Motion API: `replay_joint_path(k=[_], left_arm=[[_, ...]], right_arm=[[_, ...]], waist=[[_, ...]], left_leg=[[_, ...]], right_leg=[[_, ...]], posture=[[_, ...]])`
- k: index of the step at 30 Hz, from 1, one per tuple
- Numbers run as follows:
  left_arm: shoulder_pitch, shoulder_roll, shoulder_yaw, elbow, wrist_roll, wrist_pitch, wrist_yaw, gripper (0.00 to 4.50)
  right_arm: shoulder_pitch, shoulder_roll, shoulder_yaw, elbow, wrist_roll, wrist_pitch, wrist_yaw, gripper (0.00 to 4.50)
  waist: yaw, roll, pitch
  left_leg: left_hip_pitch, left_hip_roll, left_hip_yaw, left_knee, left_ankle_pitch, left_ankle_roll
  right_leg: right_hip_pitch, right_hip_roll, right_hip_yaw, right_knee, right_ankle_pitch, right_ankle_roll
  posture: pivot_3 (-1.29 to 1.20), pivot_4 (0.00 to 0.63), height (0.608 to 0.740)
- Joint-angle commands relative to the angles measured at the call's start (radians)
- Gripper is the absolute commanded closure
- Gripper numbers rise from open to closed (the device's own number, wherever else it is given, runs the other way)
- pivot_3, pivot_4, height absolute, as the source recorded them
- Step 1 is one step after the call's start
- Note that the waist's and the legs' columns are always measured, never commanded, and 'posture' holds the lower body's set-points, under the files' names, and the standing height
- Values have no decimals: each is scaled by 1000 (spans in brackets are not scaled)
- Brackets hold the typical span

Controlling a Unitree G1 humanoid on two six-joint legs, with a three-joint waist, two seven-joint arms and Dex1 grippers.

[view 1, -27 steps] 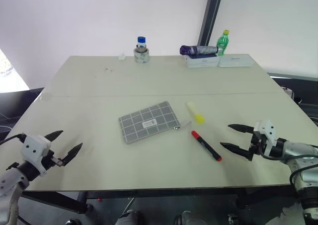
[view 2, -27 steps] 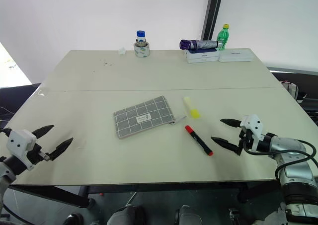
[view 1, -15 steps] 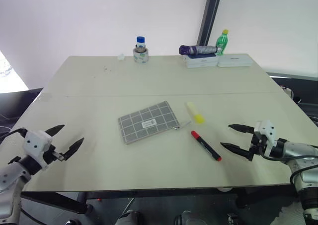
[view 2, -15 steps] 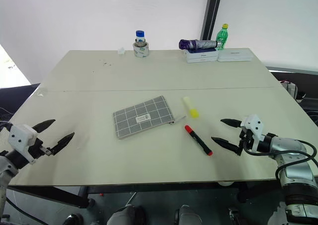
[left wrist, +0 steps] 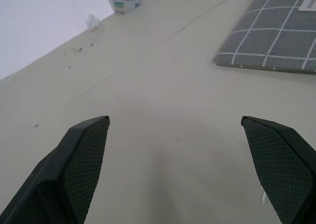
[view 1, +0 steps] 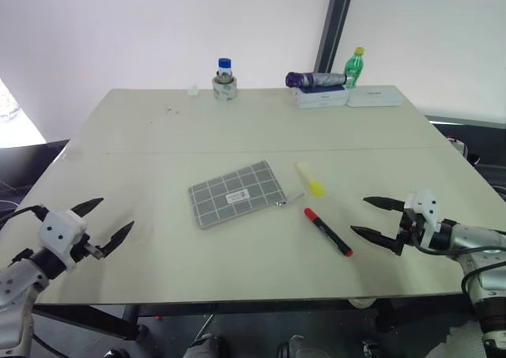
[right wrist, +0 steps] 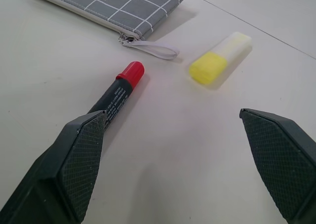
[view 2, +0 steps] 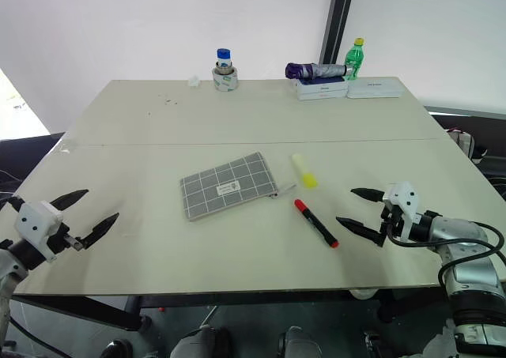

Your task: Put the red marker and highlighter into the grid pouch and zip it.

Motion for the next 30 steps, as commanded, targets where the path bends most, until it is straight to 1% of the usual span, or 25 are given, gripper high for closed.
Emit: replay_joint_path(k=[1,4,6,8,9,11,15,16,19,22,25,28,30], left_arm=[[-1,25,-3,6,41,-79,3,0],[-43,68,-48,59,208,-252,56,0],[-88,87,-89,92,273,-347,75,0],[-142,100,-142,140,329,-422,91,0],[-167,105,-169,169,355,-457,98,0],[-222,112,-221,231,400,-521,110,0],[-333,119,-320,348,497,-656,156,0],[-356,118,-340,377,519,-685,172,0],[-410,127,-398,457,610,-776,233,0],[-453,135,-451,507,690,-855,291,0],[-486,139,-494,550,752,-913,347,0],[-513,138,-521,581,779,-935,393,0],[-537,133,-553,603,825,-941,423,0]], right_arm=[[-34,2,-6,-17,2,-15,-11,26],[-71,29,11,-35,5,18,-38,26],[-111,62,31,-48,-1,30,-68,26],[-177,115,66,-36,-31,36,-122,540],[-211,140,90,-21,-59,33,-153,890],[-276,198,136,18,-123,11,-227,1900],[-380,306,231,119,-265,-54,-368,4100],[-399,327,245,145,-292,-77,-401,4445],[-460,376,270,229,-347,-121,-488,4445],[-504,378,341,326,-463,-195,-561,4445],[-552,390,364,417,-523,-223,-647,4445],[-574,395,383,464,-552,-258,-671,4445],[-577,410,398,481,-569,-274,-679,4445]], waist=[[0,0,0],[0,0,0],[1,0,0],[-1,0,0],[-2,0,0],[-4,1,0],[-3,1,0],[-2,1,0],[1,1,0],[1,1,0],[0,1,0],[-2,1,0],[-2,1,0]], left_leg=[[0,0,0,0,0,0],[0,0,0,0,0,0],[0,0,0,0,0,0],[0,0,0,0,0,0],[0,0,0,0,0,0],[0,0,1,-1,0,0],[-1,1,3,-2,4,-6],[-1,1,3,-2,5,-8],[-1,1,4,-3,5,-8],[-1,0,5,-2,5,-8],[-1,1,5,-2,6,-9],[-1,1,6,-3,6,-9],[-1,1,7,-3,6,-9]], right_leg=[[0,0,0,0,0,0],[0,0,0,0,0,0],[0,0,0,0,0,0],[-1,0,0,0,0,-1],[-1,-1,0,0,0,-1],[-2,0,0,1,0,-1],[-4,3,0,2,0,0],[-4,4,0,2,0,0],[-4,4,1,2,0,0],[-4,4,1,2,0,0],[-5,4,1,3,0,0],[-5,4,1,3,0,0],[-5,5,1,3,0,1]], posture=[[0,150,740],[0,150,740],[0,150,740],[0,150,740],[0,150,740],[0,150,740],[0,150,740],[0,150,740],[0,150,740],[0,150,740],[0,150,740],[0,150,740],[0,150,740]])
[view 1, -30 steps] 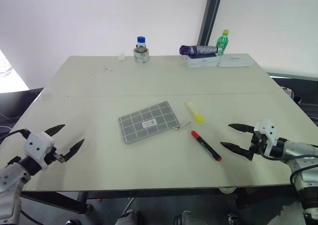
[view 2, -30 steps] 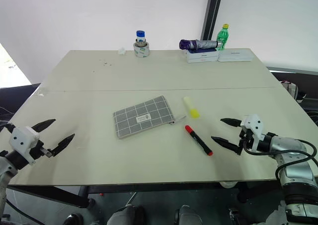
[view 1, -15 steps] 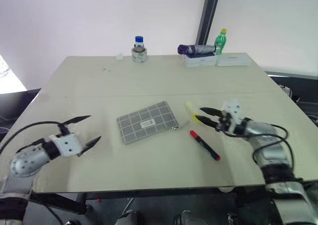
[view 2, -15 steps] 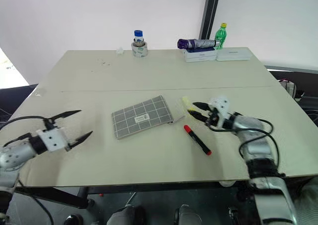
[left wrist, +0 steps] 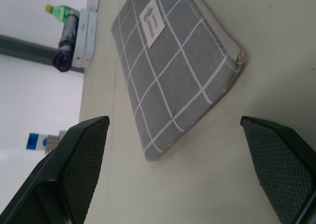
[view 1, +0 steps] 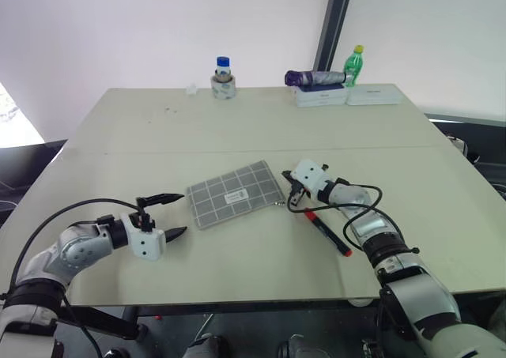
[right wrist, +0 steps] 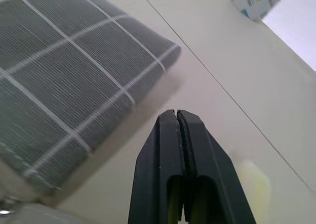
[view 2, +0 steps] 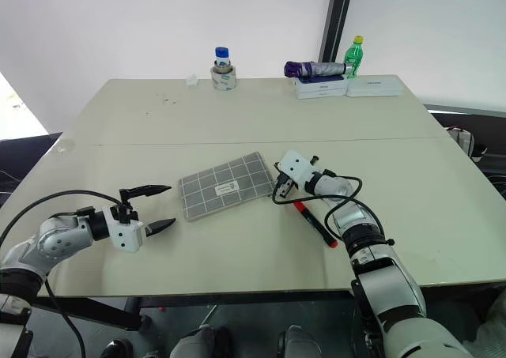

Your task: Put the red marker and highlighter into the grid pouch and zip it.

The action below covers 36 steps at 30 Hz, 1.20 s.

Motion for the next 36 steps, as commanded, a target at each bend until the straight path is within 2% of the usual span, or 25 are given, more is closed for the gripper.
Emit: replay_joint_path(k=[1,12,19,22,29,32,36], left_arm=[[-38,5,-52,27,70,-21,56,0],[-118,3,-177,75,202,-46,181,0],[-175,-13,-218,135,204,-21,218,0],[-186,-24,-241,151,192,-26,215,865],[-191,-46,-279,156,169,-33,190,4457],[-197,-48,-278,156,148,-32,176,4457],[-192,-48,-261,147,79,-22,141,4457]], right_arm=[[-32,23,29,17,-35,-52,-28,4445],[-59,37,55,68,-84,-86,-72,4445],[-60,35,62,72,-97,-103,-71,4445],[-61,33,61,74,-97,-105,-68,4500],[-62,35,61,70,-96,-109,-70,4500],[-59,37,58,61,-87,-114,-57,4500],[-47,56,5,16,52,-69,110,4500]], waist=[[1,0,0],[4,1,0],[6,1,-1],[5,1,-1],[5,4,-3],[5,5,-3],[4,5,-3]], left_leg=[[0,0,1,0,0,0],[1,0,3,0,1,-1],[1,0,3,1,1,-1],[1,0,3,1,1,-1],[1,0,3,1,1,-1],[2,0,3,1,1,-1],[2,0,3,1,1,-1]], right_leg=[[0,0,0,0,0,0],[0,0,0,2,0,0],[0,0,0,2,0,0],[0,1,0,3,0,0],[0,1,1,3,0,0],[1,1,1,3,0,0],[1,1,1,3,0,0]], posture=[[0,150,740],[0,150,740],[0,150,740],[0,150,740],[0,150,740],[0,150,740],[0,150,740]])
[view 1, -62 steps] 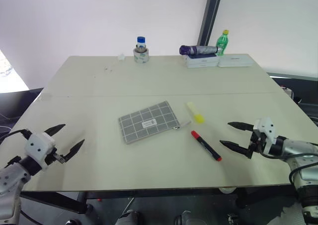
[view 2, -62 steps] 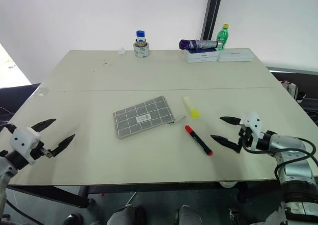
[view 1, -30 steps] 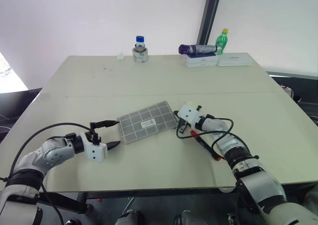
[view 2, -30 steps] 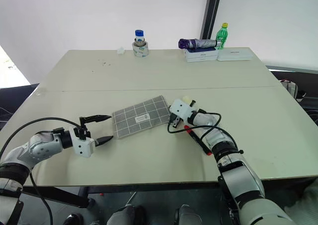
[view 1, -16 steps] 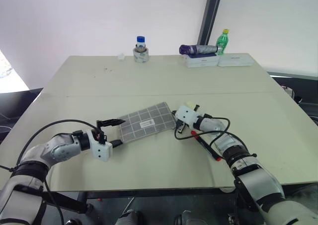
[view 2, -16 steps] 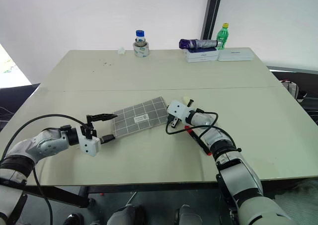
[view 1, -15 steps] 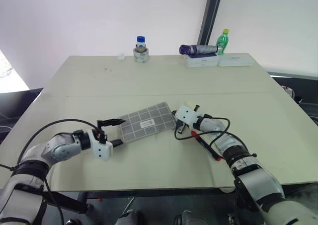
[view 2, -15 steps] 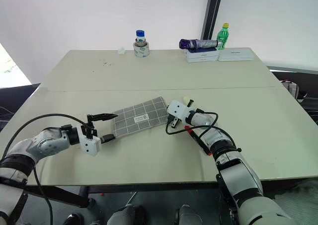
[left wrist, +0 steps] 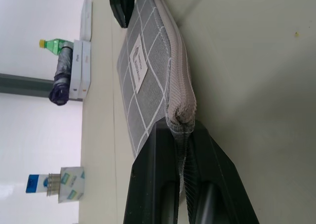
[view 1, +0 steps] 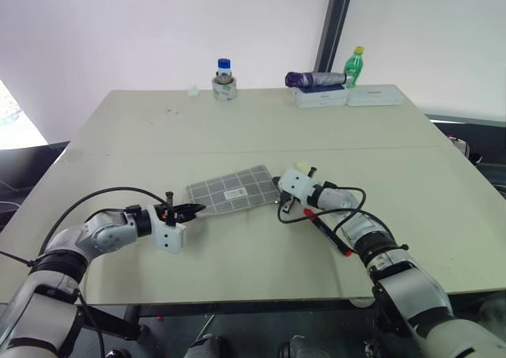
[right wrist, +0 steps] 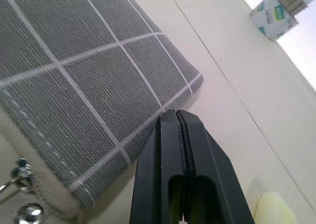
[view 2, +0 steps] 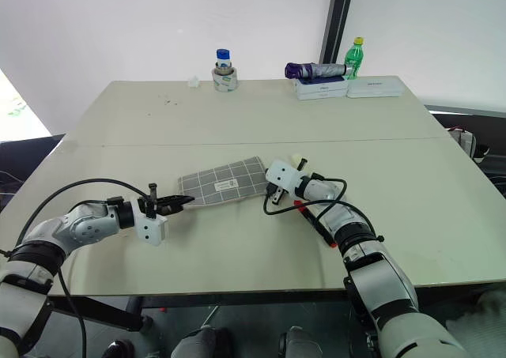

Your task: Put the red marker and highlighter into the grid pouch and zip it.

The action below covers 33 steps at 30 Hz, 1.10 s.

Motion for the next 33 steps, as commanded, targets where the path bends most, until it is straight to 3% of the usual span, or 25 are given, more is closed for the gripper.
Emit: replay_joint_path(k=[1,3,10,13,20,25,33], left_arm=[[24,-17,-10,-15,-83,14,-49,4494],[50,-10,8,-45,-144,30,-73,4500],[173,18,72,-208,-245,139,-102,4500],[216,15,97,-271,-247,187,-93,4500],[286,-4,180,-416,-311,311,-72,4500],[301,-26,202,-490,-323,365,-75,4500],[320,-23,216,-519,-307,373,-75,4500]], right_arm=[[-10,24,-69,-103,170,48,178,4249],[3,22,-97,-166,233,60,232,3676],[98,-10,-147,-460,398,271,348,47],[171,-52,-106,-563,384,317,408,47],[252,-103,-50,-586,271,280,373,47],[221,-54,-31,-517,186,285,238,47],[188,2,-21,-434,144,337,143,47]], waist=[[-1,0,0],[-3,0,0],[-4,0,0],[-3,0,0],[-5,0,0],[-4,0,0],[-5,0,0]], left_leg=[[0,0,0,0,0,0],[0,0,0,0,0,0],[0,1,-5,0,0,0],[-1,1,-6,0,0,0],[-1,1,-6,0,0,0],[-1,1,-6,0,0,0],[-1,1,-6,0,0,0]], right_leg=[[0,0,0,0,0,0],[0,0,0,0,0,0],[0,0,0,0,0,0],[0,0,0,0,0,0],[0,1,0,0,0,0],[0,1,0,0,0,0],[0,2,0,0,0,0]], posture=[[0,150,740],[0,150,740],[0,150,740],[0,150,740],[0,150,740],[0,150,740],[0,150,740]])
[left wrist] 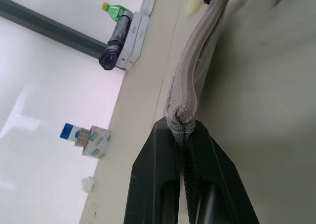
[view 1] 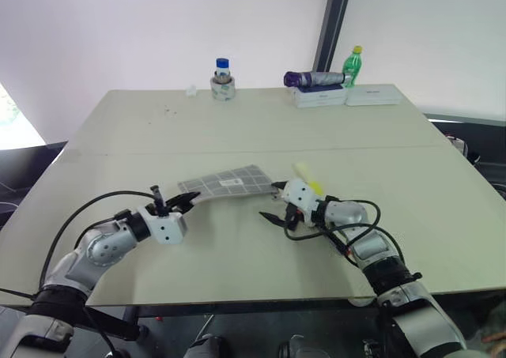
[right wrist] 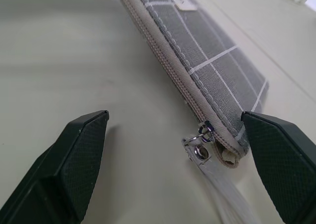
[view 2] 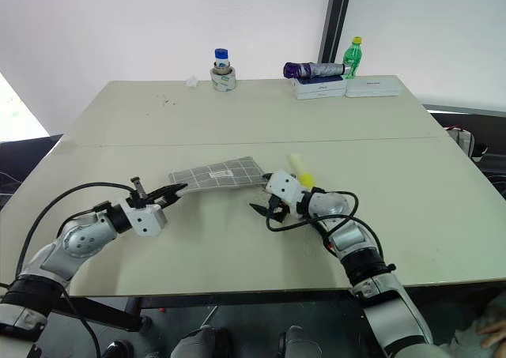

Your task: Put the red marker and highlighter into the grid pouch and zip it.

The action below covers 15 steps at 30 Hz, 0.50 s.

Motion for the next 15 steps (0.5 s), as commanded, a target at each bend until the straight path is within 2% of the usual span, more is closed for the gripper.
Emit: replay_joint_path(k=[1,5,13,15], left_arm=[[2,10,38,-34,-7,0,15,4500],[10,7,48,-38,-6,8,26,4500],[48,-8,66,-54,-11,28,45,4500],[51,-12,69,-55,-9,35,50,4500]], right_arm=[[-61,1,-7,51,-40,13,-71,47],[-87,-10,-23,82,-44,7,-111,47],[-68,-39,-7,52,-36,53,-51,47],[-70,-38,-11,55,-33,59,-50,560]], waist=[[-1,0,0],[3,0,0],[2,0,0],[3,0,0]], left_leg=[[0,0,0,0,0,0],[0,0,0,0,0,0],[0,0,0,0,0,0],[0,0,0,0,0,0]], right_leg=[[0,0,0,0,0,0],[0,0,0,0,0,0],[0,0,0,0,0,0],[0,0,0,0,0,0]], posture=[[0,150,740],[0,150,740],[0,150,740],[0,150,740]])
